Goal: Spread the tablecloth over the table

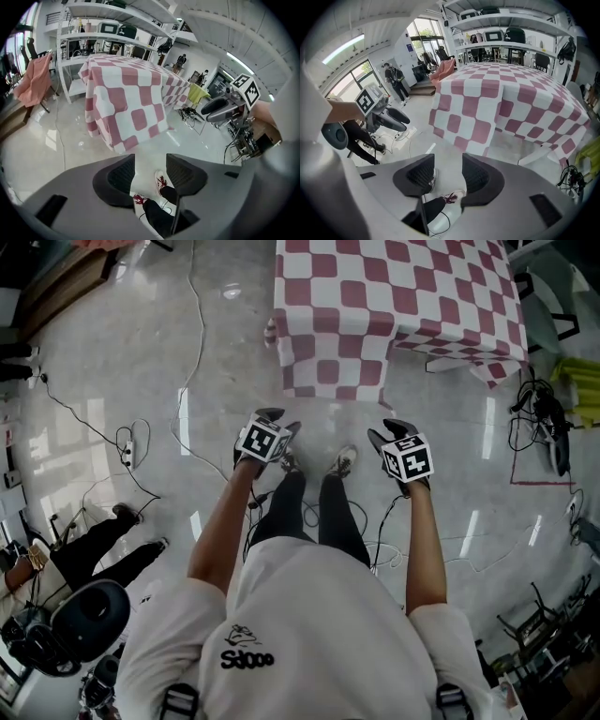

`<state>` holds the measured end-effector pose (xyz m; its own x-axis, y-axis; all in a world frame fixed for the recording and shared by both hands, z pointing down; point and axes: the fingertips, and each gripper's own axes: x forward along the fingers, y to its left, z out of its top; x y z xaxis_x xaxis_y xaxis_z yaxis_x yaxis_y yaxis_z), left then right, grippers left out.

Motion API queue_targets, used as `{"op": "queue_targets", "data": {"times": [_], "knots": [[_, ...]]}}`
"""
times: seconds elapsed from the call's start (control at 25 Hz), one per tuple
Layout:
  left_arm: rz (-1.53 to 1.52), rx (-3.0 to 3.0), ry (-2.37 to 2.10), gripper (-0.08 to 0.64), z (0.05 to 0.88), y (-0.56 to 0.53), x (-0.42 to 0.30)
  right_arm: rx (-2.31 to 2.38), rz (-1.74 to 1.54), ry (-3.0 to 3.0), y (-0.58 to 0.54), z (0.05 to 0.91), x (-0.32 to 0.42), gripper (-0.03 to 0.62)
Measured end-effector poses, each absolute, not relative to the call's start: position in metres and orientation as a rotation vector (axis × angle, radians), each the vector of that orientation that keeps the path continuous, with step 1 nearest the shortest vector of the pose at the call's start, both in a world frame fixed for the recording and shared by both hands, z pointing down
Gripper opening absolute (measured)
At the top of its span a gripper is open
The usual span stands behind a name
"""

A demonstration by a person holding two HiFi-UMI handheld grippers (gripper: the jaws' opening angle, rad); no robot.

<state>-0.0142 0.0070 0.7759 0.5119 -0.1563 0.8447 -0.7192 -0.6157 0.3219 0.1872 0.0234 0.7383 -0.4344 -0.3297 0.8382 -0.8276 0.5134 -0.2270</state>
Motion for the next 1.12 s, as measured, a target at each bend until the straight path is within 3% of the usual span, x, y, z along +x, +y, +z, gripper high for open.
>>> {"op": "queue_targets", "data": {"times": [0.16,0.32,0.48,0.84,1.12], "knots": [[1.03,2.083,-0.737,0.209,0.767,-0.003,-0.009,0.964,0.818,-2.005,0.015,0.729,0.196,0.206],[0.959,2.122,-0.749,0.111,0.743,-0.02,-0.001,0.988,0.789,-2.016,0.002,0.709,0.203,0.206],[0.918,2.176,-0.806,0.074,0.71,-0.044,0.002,1.058,0.735,-2.04,-0.022,0.674,0.211,0.183],[0.742,2.397,-0.966,0.035,0.599,-0.11,0.008,1.25,0.521,-2.102,-0.087,0.566,0.221,0.043],[0.66,2.665,-1.001,0.034,0.507,-0.134,0.018,1.353,0.27,-2.202,-0.118,0.472,0.21,0.023]]}}
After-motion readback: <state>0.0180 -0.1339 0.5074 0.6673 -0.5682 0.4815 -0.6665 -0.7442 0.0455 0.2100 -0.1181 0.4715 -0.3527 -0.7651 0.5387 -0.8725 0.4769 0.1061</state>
